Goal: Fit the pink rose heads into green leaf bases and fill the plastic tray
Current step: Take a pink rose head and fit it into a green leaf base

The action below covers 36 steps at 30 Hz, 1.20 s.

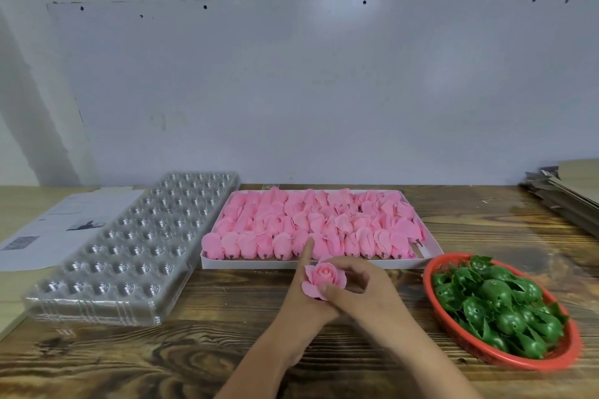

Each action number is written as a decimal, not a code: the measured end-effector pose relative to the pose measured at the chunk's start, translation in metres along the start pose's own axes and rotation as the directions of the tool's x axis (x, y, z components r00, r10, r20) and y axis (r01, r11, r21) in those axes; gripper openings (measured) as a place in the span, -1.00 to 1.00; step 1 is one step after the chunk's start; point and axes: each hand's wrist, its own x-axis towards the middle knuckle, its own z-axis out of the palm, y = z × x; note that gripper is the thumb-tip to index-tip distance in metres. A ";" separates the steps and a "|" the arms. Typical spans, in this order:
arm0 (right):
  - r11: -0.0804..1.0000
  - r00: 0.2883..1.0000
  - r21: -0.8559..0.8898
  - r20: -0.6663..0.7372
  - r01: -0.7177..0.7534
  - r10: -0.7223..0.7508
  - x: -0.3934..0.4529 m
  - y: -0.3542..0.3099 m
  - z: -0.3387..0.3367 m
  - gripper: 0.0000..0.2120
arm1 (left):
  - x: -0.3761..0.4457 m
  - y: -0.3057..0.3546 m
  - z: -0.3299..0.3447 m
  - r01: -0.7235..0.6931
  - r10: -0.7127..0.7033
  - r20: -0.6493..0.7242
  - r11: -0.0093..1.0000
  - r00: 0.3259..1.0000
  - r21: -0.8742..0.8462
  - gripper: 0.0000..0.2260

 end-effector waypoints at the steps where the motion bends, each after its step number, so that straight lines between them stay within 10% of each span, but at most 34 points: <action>1: 1.000 1.000 -0.002 -0.008 -0.006 0.006 0.000 0.001 0.000 -0.78 | 0.000 0.000 0.000 -0.002 0.002 -0.001 1.000 1.000 -0.002 0.13; 16: 0.995 0.982 -0.084 -0.176 0.050 -0.064 0.006 0.007 -0.007 -0.83 | -0.009 0.004 0.002 -0.034 0.034 0.068 0.999 0.997 -0.007 -0.05; 22: 0.985 0.973 -0.163 -0.212 0.061 -0.095 0.008 0.010 -0.004 -0.81 | -0.007 0.008 0.002 -0.171 0.192 -0.091 0.965 0.977 0.200 -0.57; 36: 0.987 0.989 -0.148 -0.122 0.064 -0.082 0.013 0.013 0.017 -0.63 | -0.017 0.035 -0.035 -0.121 0.236 -0.172 0.856 0.956 0.502 -0.81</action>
